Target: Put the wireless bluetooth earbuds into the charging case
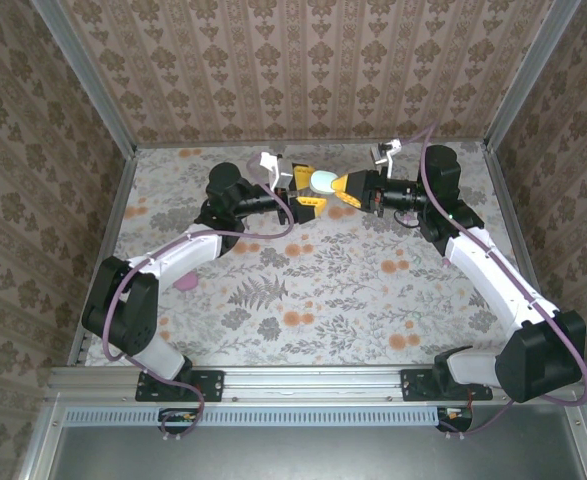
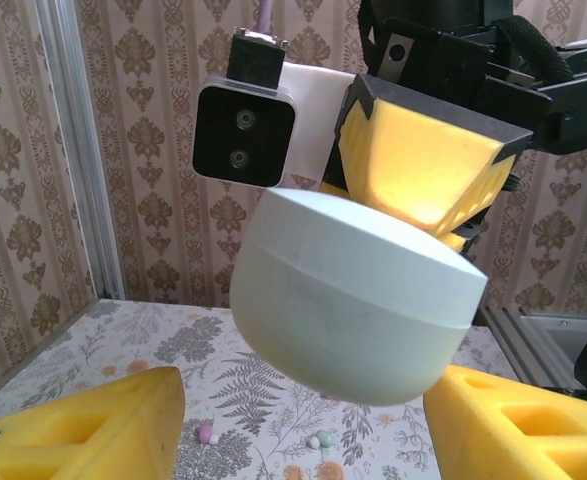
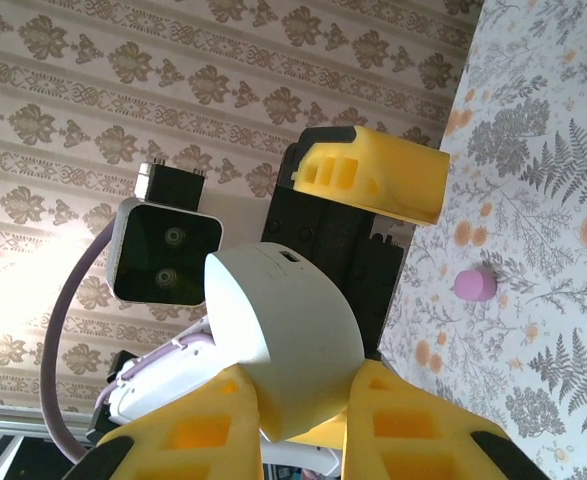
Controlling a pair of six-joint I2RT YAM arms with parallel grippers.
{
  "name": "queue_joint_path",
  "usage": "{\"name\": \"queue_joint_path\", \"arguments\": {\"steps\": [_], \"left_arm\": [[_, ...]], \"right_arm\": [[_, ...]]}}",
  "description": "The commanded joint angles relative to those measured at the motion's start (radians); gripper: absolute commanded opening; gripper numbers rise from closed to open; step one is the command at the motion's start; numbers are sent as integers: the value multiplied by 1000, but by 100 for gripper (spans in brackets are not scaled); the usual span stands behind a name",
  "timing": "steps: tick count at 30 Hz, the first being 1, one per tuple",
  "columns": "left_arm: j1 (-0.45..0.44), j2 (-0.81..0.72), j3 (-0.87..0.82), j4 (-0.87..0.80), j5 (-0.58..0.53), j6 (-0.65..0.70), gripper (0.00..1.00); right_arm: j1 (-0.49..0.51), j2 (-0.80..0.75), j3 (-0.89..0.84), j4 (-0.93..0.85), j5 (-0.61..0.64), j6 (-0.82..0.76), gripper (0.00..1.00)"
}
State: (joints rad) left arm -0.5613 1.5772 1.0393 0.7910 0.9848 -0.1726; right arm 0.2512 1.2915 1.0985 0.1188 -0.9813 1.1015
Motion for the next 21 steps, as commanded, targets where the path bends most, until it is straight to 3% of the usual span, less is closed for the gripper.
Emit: {"name": "queue_joint_path", "arguments": {"steps": [1,11,21], "left_arm": [[3,-37,36,-4,43,32,65],[2,-53,44,-60,66,71,63],[-1,-49,55,-96,75,92,53]], "right_arm": [[-6,11,17,-39,-37,-23,21],[-6,32,16,-45,-31,-25,21],[-7,39,22,-36,-35,-12,21]]}}
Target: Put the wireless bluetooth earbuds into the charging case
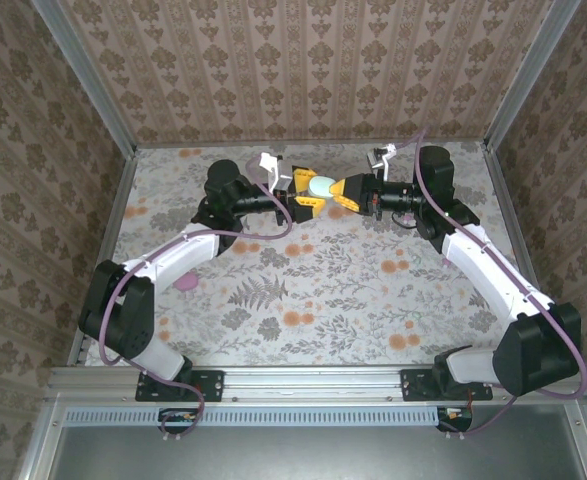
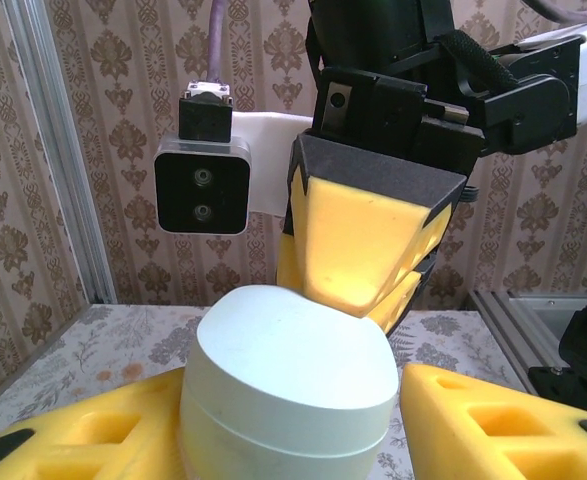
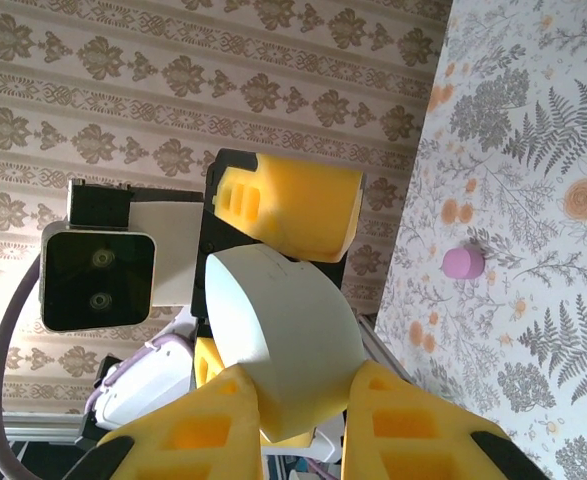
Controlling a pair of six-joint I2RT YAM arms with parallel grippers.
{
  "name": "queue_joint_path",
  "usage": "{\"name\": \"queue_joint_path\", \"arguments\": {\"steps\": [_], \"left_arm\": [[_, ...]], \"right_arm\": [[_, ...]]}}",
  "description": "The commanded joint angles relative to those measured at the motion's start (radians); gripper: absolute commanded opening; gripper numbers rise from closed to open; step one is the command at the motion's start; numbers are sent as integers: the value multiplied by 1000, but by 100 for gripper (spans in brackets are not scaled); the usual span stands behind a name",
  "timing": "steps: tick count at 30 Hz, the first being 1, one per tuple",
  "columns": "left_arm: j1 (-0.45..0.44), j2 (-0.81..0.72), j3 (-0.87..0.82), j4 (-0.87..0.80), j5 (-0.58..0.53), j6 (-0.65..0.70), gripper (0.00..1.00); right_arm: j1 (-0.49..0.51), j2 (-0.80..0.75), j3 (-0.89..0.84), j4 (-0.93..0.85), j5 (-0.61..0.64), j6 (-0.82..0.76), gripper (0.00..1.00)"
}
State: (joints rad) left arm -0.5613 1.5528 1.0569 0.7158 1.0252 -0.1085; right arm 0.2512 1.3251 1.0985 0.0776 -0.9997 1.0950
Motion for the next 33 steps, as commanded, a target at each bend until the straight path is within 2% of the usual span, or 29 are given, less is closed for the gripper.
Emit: {"name": "queue_joint_path", "arguments": {"steps": [1,15,19,27,33], "left_arm": [[0,-25,39,-26,36,31,54],[-20,-58,81,-280,32,226,50],[-19,-65,80,-280,25,230,47],[-25,-61,74,-224,21,183,52],[-25,-62,70,-220,18,178,50]], "right_arm": [[-7,6,21,9,-17,-4,21],[-6,10,21,-3,-20,8,21],[-7,13,22,-10,-20,6,21],[-6,19,23,-12,-20,6,21],[-5,19,21,-10,-22,9,21]]}}
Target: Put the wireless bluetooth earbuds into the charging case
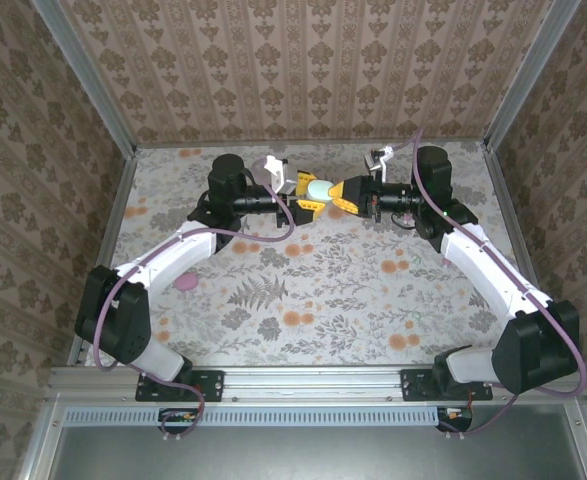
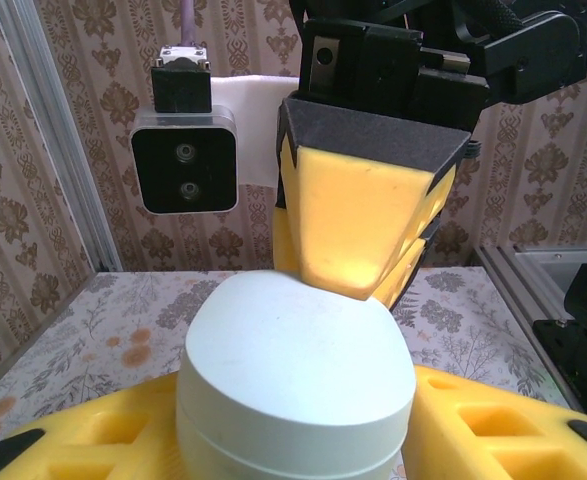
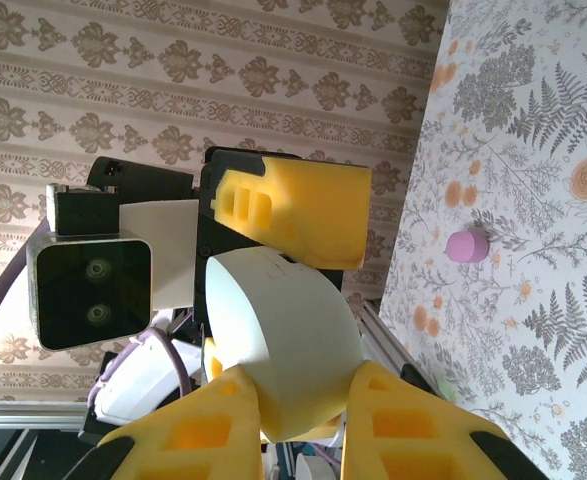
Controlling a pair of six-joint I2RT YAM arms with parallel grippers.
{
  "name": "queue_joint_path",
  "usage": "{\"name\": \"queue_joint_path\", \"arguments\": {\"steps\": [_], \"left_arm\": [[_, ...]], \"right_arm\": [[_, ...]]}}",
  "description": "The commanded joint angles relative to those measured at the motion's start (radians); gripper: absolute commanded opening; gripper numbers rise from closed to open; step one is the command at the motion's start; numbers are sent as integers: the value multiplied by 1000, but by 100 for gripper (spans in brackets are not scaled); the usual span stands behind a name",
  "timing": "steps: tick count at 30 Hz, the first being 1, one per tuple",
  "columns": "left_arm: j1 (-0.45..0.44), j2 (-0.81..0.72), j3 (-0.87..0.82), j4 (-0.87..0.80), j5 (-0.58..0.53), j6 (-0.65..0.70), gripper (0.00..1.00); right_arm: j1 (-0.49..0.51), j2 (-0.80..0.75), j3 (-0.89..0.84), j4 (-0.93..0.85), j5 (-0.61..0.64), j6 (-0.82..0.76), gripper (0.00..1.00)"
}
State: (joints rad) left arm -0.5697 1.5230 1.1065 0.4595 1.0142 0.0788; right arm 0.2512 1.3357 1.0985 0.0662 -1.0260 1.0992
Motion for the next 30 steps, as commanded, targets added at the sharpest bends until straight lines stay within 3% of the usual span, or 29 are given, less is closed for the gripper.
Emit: {"name": "queue_joint_path", "arguments": {"steps": [1,7,13,17,20,22,30], "left_arm": [[-16,-32,21,37,30,-11,49],[-16,-31,23,34,30,-13,42],[-18,-28,22,33,26,-16,37],[-18,-26,15,49,21,-29,35],[-17,-21,-6,102,7,-73,34],[-16,-14,-26,168,-5,-127,34],[-19,22,-65,349,-57,-291,33]], "right_arm": [[-5,8,20,1,7,4,21],[-4,9,20,0,7,6,21],[-5,4,20,0,19,9,28],[-6,-3,23,4,38,8,41],[-6,-29,24,-8,77,-24,60],[-7,-52,29,-59,119,-82,68],[-4,-135,-6,-145,219,-284,74]]}}
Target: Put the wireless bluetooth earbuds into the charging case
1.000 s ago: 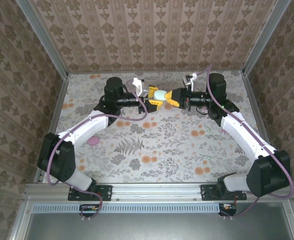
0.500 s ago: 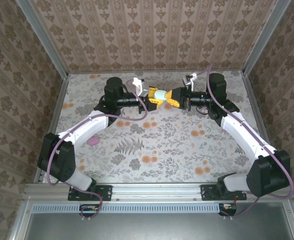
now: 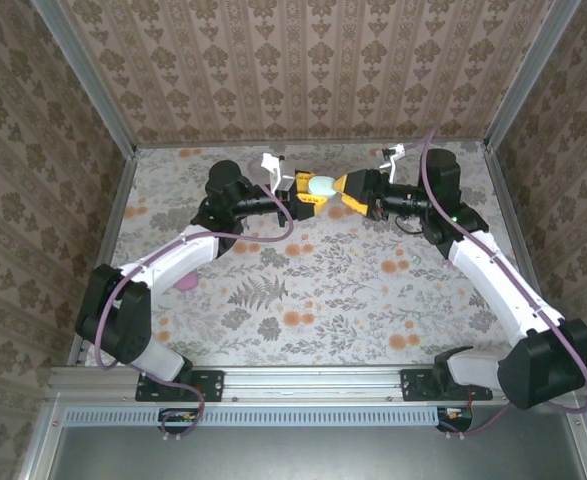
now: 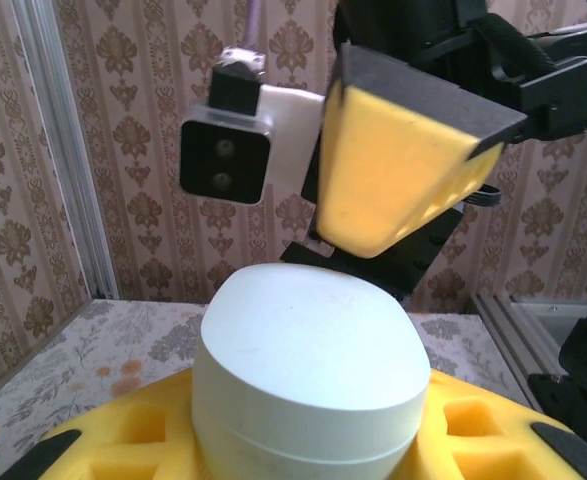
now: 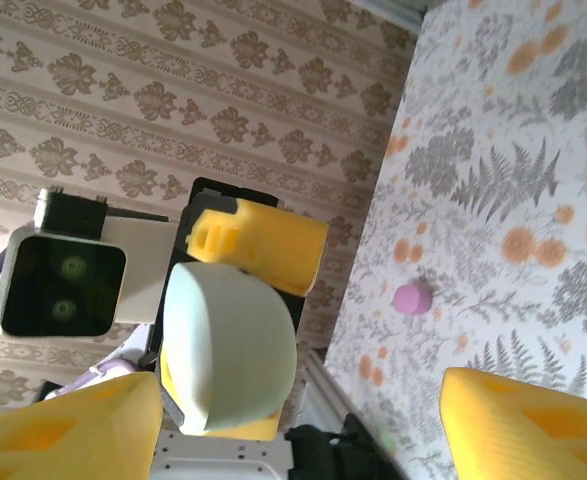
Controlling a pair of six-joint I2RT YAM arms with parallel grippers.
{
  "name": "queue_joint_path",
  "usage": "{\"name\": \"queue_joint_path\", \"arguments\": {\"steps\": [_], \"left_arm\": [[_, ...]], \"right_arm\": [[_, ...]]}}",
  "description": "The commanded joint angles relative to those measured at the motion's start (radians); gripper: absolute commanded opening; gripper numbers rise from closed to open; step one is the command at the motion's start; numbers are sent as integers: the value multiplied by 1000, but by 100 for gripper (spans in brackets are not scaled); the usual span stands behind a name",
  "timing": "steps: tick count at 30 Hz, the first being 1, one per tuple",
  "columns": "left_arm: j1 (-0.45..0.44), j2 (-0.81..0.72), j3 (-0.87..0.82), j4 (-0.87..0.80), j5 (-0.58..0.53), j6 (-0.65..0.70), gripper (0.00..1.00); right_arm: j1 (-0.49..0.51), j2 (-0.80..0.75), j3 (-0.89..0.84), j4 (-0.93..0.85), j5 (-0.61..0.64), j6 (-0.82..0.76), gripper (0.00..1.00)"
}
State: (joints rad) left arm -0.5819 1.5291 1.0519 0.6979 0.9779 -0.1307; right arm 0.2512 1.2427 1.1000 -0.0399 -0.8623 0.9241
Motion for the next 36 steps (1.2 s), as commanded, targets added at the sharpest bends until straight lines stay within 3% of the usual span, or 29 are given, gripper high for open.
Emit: {"name": "queue_joint_path", "arguments": {"steps": [1,11,36], "left_arm": [[-7,16,-12,109,-24,-86,33],[-21,24,-7,116,-33,-116,33],[-32,9,-3,31,3,-40,32]], "right_arm": [[0,-50,-12,-51,68,-133,73],[35,-30,44,-177,95,-262,71],[28,-15,64,-70,89,-142,72]]}}
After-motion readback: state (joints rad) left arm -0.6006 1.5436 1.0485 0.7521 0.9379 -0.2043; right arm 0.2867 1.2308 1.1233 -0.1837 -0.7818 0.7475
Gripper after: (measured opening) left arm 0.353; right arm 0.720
